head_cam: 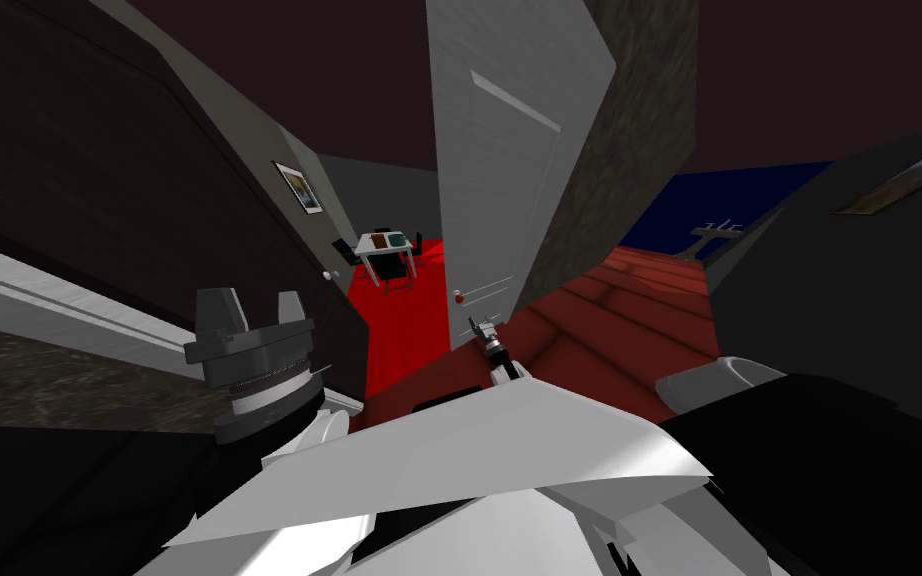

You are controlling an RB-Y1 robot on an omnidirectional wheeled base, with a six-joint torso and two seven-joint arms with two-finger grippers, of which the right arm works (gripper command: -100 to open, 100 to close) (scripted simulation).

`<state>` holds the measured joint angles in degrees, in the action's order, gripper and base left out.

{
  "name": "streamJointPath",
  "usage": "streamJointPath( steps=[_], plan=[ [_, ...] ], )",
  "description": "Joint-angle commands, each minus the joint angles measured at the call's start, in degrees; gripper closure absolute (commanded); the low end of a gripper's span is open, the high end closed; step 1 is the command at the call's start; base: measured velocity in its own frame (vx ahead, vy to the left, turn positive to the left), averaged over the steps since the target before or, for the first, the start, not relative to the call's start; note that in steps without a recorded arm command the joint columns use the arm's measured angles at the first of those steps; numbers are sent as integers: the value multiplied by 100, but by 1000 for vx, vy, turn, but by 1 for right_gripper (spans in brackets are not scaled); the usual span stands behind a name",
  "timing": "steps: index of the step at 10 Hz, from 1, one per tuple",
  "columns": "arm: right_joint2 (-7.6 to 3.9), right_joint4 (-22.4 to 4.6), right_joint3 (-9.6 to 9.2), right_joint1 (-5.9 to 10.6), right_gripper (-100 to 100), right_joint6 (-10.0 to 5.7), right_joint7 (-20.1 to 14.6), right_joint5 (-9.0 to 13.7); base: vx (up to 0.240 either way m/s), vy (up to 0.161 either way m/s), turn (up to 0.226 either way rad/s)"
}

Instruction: Push the door open

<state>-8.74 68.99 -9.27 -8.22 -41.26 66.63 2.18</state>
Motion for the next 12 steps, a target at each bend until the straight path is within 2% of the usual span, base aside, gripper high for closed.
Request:
streamJointPath(
  steps=[1, 6, 12],
  plan=[
    [-19, -247, -46, 92, -100, -20, 232, 23, 95, -53, 108],
    [-71, -899, -181, 285, -100, -114, 823, 83, 72, -45, 84],
    [-118, -1548, -315, 477, -100, -209, 1413, 142, 61, -43, 75]
  ],
)
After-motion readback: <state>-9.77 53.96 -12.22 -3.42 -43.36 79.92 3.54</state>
